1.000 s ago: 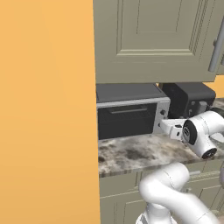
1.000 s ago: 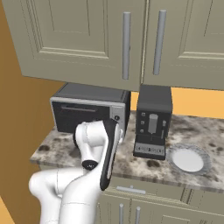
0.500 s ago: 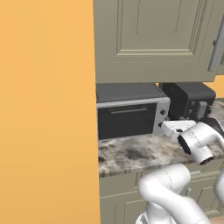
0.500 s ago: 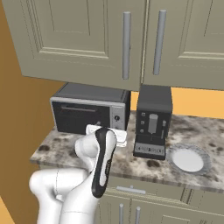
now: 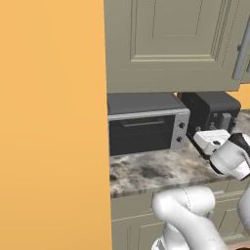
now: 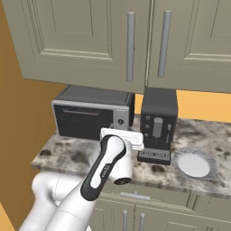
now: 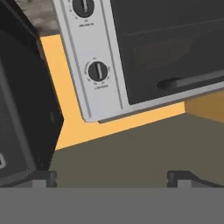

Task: Pull the toaster oven rack outwards. Pick up the baguette from the plate and place it on the toaster oven rack. Close the toaster oven door fully and set the temperature to the lowest setting.

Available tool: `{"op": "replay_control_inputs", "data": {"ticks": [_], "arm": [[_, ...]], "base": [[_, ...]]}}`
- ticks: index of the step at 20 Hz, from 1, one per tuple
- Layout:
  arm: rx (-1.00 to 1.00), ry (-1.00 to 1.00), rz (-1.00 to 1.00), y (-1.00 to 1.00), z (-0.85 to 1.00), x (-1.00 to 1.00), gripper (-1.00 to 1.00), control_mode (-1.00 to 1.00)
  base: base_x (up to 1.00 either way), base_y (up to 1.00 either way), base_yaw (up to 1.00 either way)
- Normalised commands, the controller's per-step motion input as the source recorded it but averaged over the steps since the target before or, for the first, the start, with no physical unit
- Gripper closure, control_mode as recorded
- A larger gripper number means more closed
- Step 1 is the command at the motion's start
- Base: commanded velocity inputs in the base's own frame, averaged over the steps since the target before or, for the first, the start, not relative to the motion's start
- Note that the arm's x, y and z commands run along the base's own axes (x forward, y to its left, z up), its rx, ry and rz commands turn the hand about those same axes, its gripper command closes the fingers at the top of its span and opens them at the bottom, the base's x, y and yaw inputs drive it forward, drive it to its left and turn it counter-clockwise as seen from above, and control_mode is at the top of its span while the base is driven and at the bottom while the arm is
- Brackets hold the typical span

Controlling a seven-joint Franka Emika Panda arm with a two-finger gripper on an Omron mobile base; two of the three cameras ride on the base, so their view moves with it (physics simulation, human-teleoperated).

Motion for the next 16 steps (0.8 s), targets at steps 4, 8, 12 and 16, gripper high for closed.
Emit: {"op": "replay_control_inputs", "data": {"ticks": [4, 8, 12, 16], "arm": [[0.03, -0.03, 0.0, 0.19, -0.21, 0.0, -1.0, -1.0], [0.08, -0.01, 0.0, 0.37, -0.17, -0.07, -1.0, -1.0], [0.11, -0.03, 0.0, 0.57, -0.11, -0.13, -1.0, -1.0], [0.1, -0.13, 0.0, 0.64, 0.0, -0.04, -1.0, -1.0]], "base": [[0.0, 0.0, 0.0], [0.0, 0.0, 0.0], [0.0, 0.0, 0.0], [0.0, 0.0, 0.0]]}}
